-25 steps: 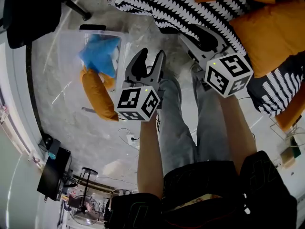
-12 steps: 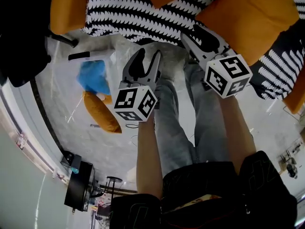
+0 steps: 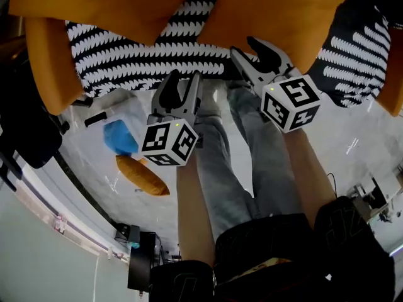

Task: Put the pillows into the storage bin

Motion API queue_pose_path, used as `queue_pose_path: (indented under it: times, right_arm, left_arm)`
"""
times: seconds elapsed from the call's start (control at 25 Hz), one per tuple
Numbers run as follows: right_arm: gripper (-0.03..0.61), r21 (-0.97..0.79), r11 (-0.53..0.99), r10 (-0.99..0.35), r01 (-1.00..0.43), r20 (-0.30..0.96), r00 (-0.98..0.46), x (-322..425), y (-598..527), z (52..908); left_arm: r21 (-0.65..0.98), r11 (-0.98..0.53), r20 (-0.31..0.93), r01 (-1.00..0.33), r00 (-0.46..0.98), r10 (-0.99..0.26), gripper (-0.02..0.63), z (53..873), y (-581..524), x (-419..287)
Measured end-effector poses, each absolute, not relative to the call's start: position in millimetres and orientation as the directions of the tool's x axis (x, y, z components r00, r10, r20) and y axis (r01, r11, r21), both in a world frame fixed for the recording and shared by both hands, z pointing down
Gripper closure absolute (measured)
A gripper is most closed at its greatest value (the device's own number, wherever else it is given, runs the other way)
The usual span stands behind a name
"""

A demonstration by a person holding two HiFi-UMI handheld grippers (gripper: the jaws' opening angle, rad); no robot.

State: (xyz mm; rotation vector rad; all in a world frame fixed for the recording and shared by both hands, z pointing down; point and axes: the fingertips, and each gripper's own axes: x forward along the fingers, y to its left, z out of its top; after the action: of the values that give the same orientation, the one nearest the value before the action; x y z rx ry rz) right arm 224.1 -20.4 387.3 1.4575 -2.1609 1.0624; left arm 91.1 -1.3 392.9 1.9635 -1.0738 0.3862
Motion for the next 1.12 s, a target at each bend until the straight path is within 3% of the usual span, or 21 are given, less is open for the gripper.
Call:
queue_pose_path:
  times: [0.28, 0.6, 0.84, 1.12]
  right_arm:
    - [0.382, -0.383, 0.044, -0.706, -0.923, 0.641, -0.3, 313.5, -18.1, 395.5]
    - [0.369, -0.361, -0.123, -0.749, -0.924, 0.645, -0.153, 427.3, -11.2, 407.8]
    - [0.326, -0.341, -0.245, -0.737, -0.908, 0.674, -0.054, 491.6, -4.5, 413.4]
    - [0.248, -0.349, -0.334, -0.688, -0.876, 0.726, -0.027, 538.6, -2.4, 444.9]
  left_arm:
    - [0.513, -0.405, 0.611, -0.757, 0.653, -0.447, 0.39, 398.9, -23.4, 164.1]
    - [0.485, -0.485, 0.608, -0.728, 0.679, -0.412, 0.37, 403.4, -60.5, 245.8]
    - [0.413, -0.518, 0.634, -0.75, 0.644, -0.428, 0.335, 398.2, -96.8, 274.0]
    - [0.314, -0.558, 0.722, -0.768, 0.575, -0.384, 0.214, 422.6, -116.7, 297.0]
